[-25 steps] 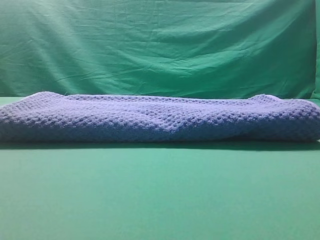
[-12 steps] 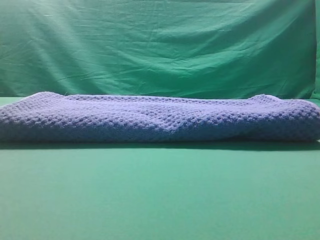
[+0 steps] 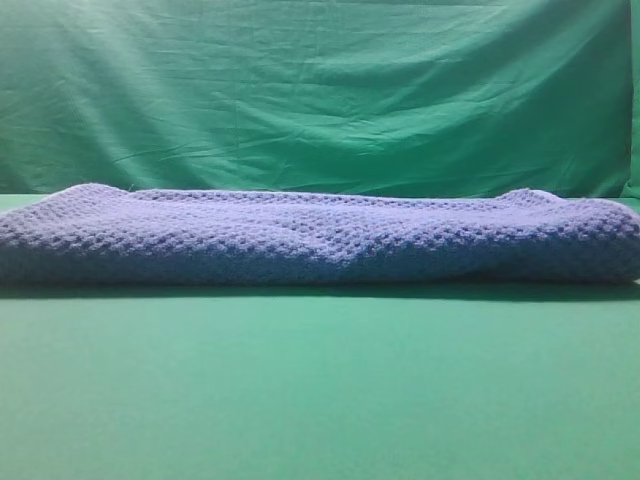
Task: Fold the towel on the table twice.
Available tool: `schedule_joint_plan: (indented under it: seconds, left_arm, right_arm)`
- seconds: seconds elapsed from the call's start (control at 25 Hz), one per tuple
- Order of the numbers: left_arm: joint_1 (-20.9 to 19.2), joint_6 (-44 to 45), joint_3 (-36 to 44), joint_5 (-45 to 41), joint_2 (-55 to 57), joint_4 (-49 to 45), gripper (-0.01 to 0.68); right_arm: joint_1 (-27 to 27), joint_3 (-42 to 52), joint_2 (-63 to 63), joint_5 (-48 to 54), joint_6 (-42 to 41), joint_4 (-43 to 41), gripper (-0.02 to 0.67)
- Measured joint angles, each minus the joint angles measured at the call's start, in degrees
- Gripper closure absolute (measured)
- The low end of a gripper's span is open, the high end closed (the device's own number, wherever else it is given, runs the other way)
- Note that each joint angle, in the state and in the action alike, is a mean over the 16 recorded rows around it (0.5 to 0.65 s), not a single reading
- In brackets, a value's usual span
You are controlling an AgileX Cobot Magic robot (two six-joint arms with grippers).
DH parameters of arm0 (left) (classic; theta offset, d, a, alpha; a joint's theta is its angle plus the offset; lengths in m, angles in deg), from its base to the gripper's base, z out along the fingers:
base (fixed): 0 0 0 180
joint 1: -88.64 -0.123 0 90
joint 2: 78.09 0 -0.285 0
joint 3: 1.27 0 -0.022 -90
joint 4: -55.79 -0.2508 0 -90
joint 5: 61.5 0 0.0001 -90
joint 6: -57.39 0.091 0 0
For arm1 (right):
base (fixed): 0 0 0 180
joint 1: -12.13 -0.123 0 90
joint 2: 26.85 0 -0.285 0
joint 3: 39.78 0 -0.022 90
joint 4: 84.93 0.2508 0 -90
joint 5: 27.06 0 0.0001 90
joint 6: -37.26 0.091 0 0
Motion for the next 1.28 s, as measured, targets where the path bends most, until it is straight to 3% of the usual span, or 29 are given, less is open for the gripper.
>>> schedule_joint_plan:
  seconds: [0.8, 1.28]
  left_arm:
    - [-4.25, 0.00, 0.00, -0.09, 0.00, 0.42, 0.673]
    - [-4.59, 0.00, 0.00, -0.13, 0.00, 0.47, 0.673]
  right_arm:
    - [1.78, 0.00, -2.18, 0.20, 0.00, 0.15, 0.649]
    - [3.90, 0.00, -2.19, 0.20, 0.00, 0.27, 0.649]
